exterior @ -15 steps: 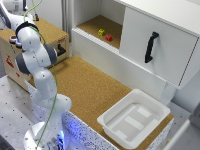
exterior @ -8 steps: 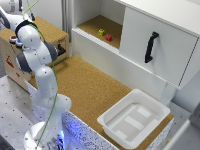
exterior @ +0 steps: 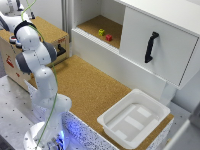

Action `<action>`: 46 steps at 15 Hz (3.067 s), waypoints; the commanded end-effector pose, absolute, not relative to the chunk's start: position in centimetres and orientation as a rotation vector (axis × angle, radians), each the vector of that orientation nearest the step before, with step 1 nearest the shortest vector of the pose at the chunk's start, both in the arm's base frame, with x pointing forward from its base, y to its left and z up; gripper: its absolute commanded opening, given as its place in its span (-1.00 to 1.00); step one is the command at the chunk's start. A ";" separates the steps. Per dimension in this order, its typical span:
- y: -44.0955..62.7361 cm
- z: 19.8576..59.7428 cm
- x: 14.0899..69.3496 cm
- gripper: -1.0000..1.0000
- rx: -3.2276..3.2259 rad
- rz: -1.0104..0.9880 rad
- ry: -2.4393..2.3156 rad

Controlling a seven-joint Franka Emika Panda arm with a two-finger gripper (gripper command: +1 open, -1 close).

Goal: Turn on the green led light

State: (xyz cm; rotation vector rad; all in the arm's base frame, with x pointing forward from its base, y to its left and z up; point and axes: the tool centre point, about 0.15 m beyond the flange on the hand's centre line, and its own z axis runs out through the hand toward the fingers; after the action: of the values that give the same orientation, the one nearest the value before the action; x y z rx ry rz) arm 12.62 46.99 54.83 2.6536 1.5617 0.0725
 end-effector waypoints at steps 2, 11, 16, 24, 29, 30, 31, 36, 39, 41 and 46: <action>44.1 51.3 13.1 -1.00 2.799 0.167 1.461; 42.1 46.6 13.5 -1.00 3.019 0.160 1.249; 41.4 44.7 15.4 -1.00 3.109 0.188 1.150; 43.8 44.4 15.7 -1.00 3.068 0.206 1.202; 45.4 55.1 14.7 1.00 2.958 0.354 1.221; 45.9 55.7 15.1 1.00 2.968 0.383 1.233; 46.4 55.5 15.7 1.00 2.953 0.391 1.228; 48.8 52.1 21.0 1.00 3.013 0.352 1.164; 49.7 50.6 24.3 1.00 2.960 0.330 1.106; 50.1 49.5 26.1 1.00 2.905 0.293 1.083; 50.5 47.8 27.6 1.00 2.846 0.256 1.041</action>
State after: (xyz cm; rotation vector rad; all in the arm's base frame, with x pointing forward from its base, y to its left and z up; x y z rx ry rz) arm 24.67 47.00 48.55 2.9879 1.1336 0.4210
